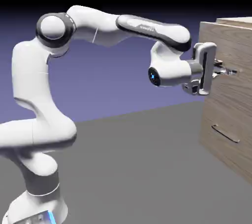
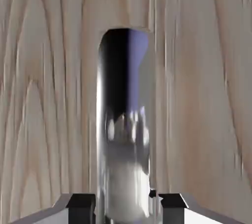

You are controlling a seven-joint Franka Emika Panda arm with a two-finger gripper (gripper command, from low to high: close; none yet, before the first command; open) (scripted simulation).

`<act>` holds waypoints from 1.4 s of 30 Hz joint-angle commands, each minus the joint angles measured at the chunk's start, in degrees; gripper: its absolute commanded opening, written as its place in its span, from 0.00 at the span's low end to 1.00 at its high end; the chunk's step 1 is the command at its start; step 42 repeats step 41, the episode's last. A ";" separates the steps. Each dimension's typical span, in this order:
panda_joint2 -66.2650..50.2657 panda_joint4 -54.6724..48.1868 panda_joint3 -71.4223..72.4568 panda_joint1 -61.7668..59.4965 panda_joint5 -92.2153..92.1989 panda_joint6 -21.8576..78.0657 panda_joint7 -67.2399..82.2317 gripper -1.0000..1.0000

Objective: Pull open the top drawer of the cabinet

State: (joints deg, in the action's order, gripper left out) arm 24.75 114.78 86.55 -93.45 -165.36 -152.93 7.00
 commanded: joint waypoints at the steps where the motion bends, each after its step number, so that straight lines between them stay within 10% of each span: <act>1: 0.12 1.10 -1.96 2.08 0.10 0.18 -0.10 0.00; 37: 16.64 35.71 -65.89 71.73 0.30 -3.99 10.65 0.00; 38: 16.64 35.71 -65.89 71.73 0.30 -3.99 10.65 1.00; 42: 20.79 38.39 -67.25 73.69 1.57 -5.61 9.29 1.00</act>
